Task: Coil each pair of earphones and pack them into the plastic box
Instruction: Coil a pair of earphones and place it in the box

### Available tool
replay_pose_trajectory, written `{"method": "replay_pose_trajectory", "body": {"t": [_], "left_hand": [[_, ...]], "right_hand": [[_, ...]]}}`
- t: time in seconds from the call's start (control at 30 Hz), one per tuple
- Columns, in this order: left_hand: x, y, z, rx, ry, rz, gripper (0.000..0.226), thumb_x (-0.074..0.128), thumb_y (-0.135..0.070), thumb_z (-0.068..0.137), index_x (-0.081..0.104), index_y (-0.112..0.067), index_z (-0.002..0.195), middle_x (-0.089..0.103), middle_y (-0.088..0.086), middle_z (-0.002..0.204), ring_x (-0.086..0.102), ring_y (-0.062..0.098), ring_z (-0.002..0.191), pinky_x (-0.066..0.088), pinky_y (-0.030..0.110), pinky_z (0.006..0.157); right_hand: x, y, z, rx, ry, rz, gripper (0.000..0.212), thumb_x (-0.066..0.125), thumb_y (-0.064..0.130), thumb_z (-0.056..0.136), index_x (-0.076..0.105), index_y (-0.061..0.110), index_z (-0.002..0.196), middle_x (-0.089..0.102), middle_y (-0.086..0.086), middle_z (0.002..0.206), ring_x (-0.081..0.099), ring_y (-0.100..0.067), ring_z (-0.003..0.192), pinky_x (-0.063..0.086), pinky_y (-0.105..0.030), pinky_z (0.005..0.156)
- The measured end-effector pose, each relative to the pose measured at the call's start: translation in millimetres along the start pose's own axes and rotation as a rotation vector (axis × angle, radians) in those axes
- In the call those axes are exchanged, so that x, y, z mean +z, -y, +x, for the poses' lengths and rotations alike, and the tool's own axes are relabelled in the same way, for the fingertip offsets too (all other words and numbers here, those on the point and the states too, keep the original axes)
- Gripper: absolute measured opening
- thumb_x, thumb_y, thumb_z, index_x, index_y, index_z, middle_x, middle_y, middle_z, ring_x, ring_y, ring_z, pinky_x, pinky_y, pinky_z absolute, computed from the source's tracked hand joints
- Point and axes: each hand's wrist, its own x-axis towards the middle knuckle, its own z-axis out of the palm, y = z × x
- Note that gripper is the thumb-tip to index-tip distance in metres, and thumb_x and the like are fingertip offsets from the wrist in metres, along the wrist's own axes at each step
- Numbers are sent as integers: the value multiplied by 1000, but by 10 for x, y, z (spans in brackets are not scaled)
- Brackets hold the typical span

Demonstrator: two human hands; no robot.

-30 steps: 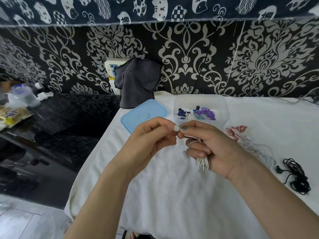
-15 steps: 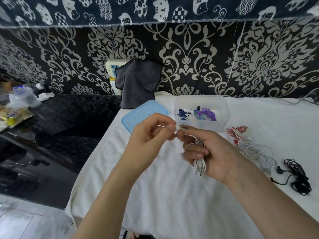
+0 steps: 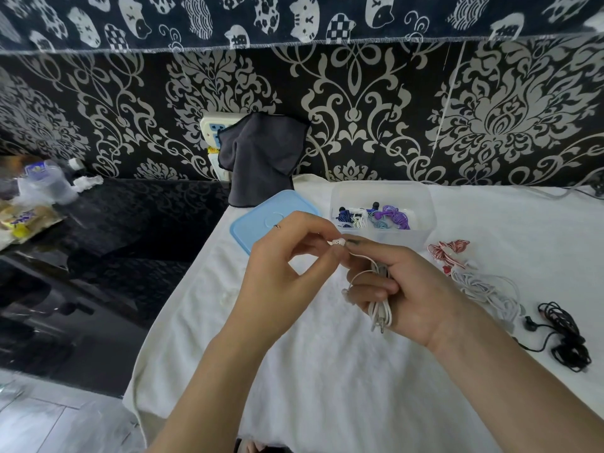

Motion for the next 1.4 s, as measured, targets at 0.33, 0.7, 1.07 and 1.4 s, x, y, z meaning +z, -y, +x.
{"method": "replay_pose_trajectory", "body": {"t": [0.33,0.7,1.07,1.4], "left_hand": [[-70,104,-28,-253,68,-14,16,66,-15,89,68,-23,103,72,-5,100,71,17,92,55,33,86],[-36,137,-15,-510,291,-199,9,67,-2,94,63,-1,103,72,9,87,74,22,81,61,33,83],[-195,206,24,-504,84,-92,6,69,-4,92,68,-7,97,74,-1,80,73,10,77,52,13,69],[-417,417,-19,-503,88,123,25,54,-2,99,73,-18,98,75,0,89,74,12,76,57,18,73]], "right_hand": [[-54,5,56,-16,-48,47,12,68,10,77,76,12,70,69,-4,81,24,-5,33,15,-17,67],[-85,9,121,-102,-11,214,20,58,1,83,69,10,97,60,-9,82,26,-4,36,32,-14,37],[-89,-174,212,-274,-247,-701,14,68,25,90,75,13,87,63,-7,89,32,-11,44,31,-25,43],[-104,-306,293,-253,-219,-797,23,66,32,93,76,16,80,50,-14,83,21,-17,51,18,-26,44]]}}
